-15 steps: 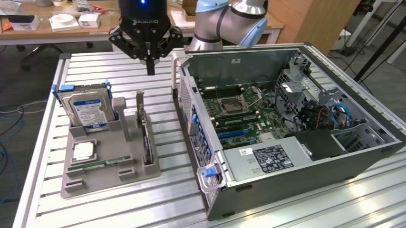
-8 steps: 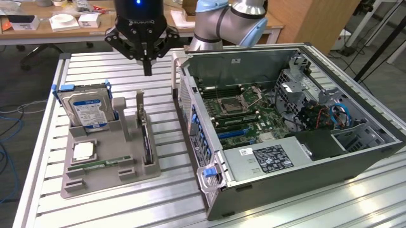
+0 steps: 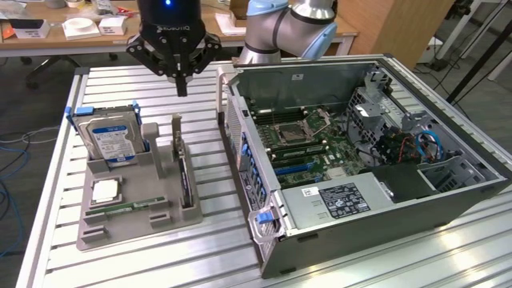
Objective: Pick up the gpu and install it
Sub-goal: 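Reach for the gpu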
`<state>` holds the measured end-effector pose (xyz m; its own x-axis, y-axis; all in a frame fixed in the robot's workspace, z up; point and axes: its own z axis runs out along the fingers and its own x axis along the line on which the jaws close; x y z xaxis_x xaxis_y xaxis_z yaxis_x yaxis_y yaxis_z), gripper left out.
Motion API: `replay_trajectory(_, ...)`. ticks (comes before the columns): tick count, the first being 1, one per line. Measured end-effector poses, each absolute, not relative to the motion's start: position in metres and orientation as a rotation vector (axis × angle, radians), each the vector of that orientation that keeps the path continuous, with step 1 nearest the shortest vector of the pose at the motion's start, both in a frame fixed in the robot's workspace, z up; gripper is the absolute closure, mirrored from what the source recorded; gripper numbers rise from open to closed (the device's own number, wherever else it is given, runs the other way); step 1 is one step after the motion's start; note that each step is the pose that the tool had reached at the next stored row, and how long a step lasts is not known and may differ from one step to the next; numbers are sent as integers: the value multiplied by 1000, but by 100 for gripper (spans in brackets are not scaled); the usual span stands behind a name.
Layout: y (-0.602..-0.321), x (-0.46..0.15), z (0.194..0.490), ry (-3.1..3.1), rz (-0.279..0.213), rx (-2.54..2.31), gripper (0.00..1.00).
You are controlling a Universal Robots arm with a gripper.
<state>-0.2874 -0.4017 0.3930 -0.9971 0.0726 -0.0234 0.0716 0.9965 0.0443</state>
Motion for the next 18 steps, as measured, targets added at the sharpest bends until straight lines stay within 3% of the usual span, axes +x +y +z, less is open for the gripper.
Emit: replay_trajectory(18, -404, -304, 393, 3114, 68, 113, 89)
